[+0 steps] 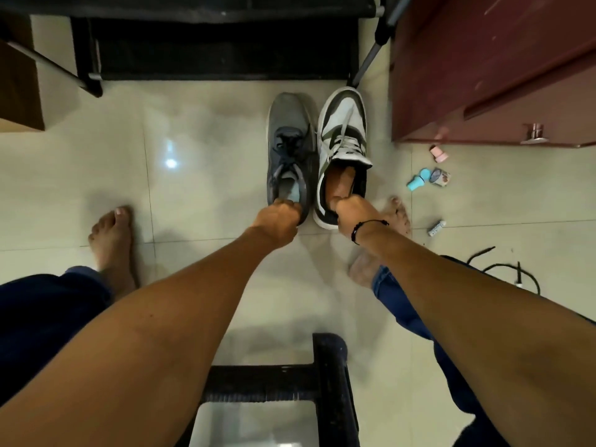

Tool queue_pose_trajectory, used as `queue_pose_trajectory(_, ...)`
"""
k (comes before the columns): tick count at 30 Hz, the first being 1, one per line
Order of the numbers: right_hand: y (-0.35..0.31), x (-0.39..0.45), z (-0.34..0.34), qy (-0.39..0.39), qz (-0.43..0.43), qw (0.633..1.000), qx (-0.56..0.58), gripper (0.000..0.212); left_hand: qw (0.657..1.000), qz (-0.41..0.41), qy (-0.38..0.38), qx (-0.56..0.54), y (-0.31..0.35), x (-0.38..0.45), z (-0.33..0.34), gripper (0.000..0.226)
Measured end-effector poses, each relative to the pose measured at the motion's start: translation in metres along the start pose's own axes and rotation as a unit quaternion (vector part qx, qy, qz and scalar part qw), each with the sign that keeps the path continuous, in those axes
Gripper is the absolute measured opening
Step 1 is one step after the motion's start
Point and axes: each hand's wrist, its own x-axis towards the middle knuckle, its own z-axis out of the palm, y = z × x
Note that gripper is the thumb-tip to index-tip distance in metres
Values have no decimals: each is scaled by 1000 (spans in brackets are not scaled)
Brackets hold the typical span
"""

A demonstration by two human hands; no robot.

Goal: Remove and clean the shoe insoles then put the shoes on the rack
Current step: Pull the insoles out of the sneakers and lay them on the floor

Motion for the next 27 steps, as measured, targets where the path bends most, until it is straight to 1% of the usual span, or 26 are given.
queue_pose_trajectory(3,-13,-10,-16,4,-12,1000,8,27,999,-6,18,-47,7,-16,-13,32)
queue_pose_trajectory(6,-32,-23,-38,33,-14,999,8,26,996,-15,52,-74,13,-40,-36,34)
queue_pose_trajectory(9,-57,-46,-73,42,-23,999,-12,27,994,-13,75,-82,12,-77,-75,39)
queue_pose_trajectory(13,-99,-95,-144,113,-40,993,-15,26,985,-38,136,-98,4,-151,-147,39)
queue_pose_trajectory(17,-143,-151,-214,195,-54,979,-5,29,973,-63,220,-38,-11,-219,-212,40)
queue_pose_trajectory(22,-188,-200,-290,307,-90,948,1,27,937,-66,341,19,-36,-296,-291,33)
queue_pose_trajectory(25,-214,-215,-326,349,-104,931,18,29,924,-71,373,36,-52,-325,-328,34)
queue_pose_trajectory(27,-230,-219,-344,364,-114,924,30,28,920,-84,381,40,-64,-334,-346,25)
